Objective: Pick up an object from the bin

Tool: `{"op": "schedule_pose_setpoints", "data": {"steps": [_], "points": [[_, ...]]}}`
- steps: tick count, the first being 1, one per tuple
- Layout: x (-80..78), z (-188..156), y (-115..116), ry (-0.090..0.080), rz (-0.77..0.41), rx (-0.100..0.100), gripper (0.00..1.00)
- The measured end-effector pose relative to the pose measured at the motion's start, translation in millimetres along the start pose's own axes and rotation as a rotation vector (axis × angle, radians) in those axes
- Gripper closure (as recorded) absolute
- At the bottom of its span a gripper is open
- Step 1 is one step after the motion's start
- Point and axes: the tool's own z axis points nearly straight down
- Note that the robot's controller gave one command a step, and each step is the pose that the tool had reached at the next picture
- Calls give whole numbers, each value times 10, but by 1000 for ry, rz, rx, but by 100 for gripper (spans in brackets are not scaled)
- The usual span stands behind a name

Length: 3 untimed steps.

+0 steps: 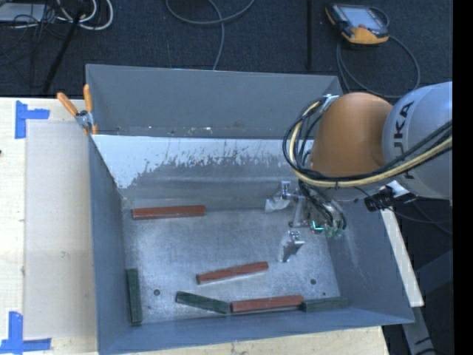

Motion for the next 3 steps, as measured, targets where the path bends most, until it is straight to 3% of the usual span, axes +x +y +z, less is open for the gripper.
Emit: {"op": "schedule_pose_setpoints", "data": {"steps": [1, 2, 3], "points": [[-16, -44, 0, -7, 0, 0, 0], [288, 853, 312, -9, -34, 0, 100], [288, 853, 312, -9, -34, 0, 100]]}}
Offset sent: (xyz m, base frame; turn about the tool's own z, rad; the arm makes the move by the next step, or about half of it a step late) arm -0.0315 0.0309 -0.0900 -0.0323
